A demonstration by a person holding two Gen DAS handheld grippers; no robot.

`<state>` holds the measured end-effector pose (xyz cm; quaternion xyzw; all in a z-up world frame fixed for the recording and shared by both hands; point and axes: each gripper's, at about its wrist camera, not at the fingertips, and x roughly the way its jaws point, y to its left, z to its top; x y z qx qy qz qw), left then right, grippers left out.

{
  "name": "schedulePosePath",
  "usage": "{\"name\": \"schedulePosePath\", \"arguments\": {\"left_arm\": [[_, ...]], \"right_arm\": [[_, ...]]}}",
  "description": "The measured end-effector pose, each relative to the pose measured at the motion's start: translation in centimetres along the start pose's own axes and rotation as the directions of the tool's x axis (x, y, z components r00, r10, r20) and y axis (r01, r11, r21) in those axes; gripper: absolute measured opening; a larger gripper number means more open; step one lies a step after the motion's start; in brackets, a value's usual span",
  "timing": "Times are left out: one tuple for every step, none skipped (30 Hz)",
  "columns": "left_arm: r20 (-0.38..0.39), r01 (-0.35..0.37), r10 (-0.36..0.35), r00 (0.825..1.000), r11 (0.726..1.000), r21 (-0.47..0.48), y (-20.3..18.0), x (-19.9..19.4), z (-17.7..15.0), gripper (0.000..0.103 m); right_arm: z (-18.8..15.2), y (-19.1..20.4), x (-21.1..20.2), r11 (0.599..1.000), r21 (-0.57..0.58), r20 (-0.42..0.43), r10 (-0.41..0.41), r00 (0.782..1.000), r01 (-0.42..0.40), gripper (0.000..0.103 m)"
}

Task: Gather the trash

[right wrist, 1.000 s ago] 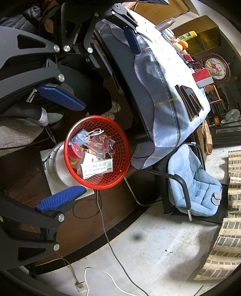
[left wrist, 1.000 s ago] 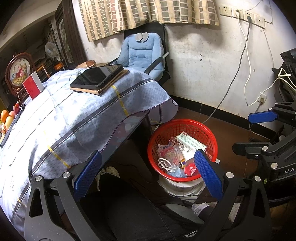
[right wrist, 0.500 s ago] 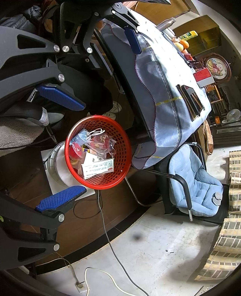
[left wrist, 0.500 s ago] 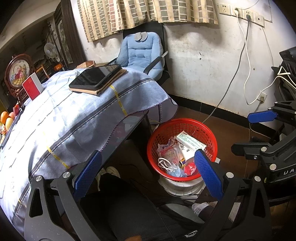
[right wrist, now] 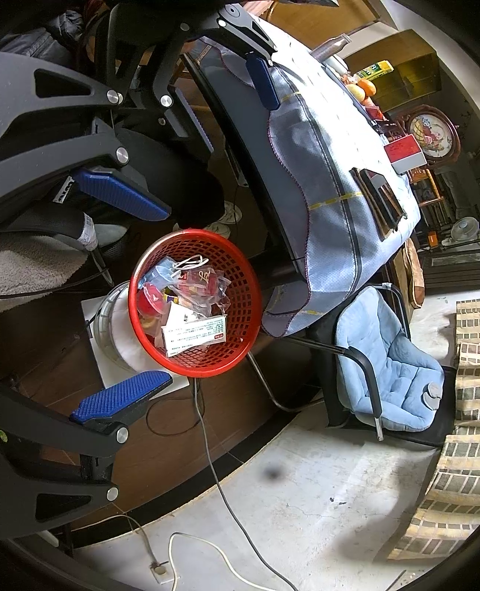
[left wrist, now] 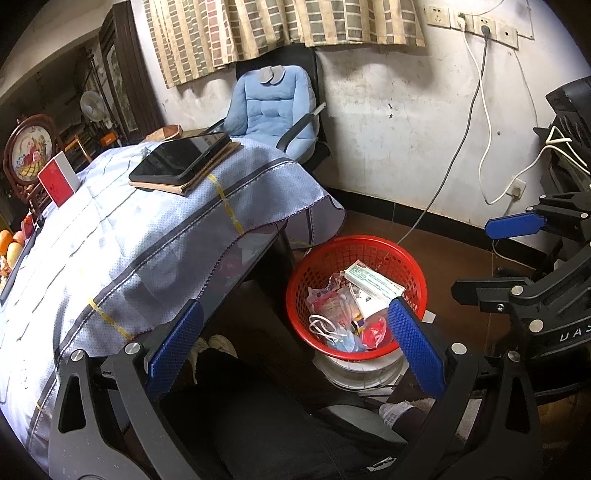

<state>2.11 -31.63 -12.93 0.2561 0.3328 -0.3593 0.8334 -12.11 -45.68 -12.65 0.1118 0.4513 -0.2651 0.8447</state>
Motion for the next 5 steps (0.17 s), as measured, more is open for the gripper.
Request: {"name": "schedulePosePath", "arguments": {"left_arm": [[0.0, -0.001, 0.001, 1.0, 1.0, 0.0, -0.01, -0.03, 0.04, 0.096], [0.0, -0.002, 0.002, 1.0, 1.0, -0.001, -0.02, -0.06, 0.07, 0.096], [0.0, -0.001, 0.001, 1.0, 1.0, -0.003, 0.03, -0.06, 0.08, 0.096], [0.001, -0.001, 0.001, 1.0, 1.0, -0.005, 0.09, -0.09, 0.09, 0.096], [0.002, 0.0, 0.0, 1.0, 1.0, -0.006, 0.11, -0.12, 0.11, 0.096]], "right_arm": [[0.11, -0.1, -0.04, 1.0, 0.001, 0.0, 0.0, 1.0, 0.0, 0.082], [0.11, -0.15, -0.1, 1.0, 0.002, 0.0, 0.0, 1.0, 0.0, 0.082], [0.15, -0.22, -0.16, 1.0, 0.003, 0.0, 0.0, 1.0, 0.0, 0.082], [0.21, -0.28, -0.21, 1.0, 0.004, 0.0, 0.0, 1.0, 0.0, 0.082], [0.23, -0.33, -0.24, 1.0, 0.005, 0.001, 0.0, 1.0, 0.0, 0.082]]}}
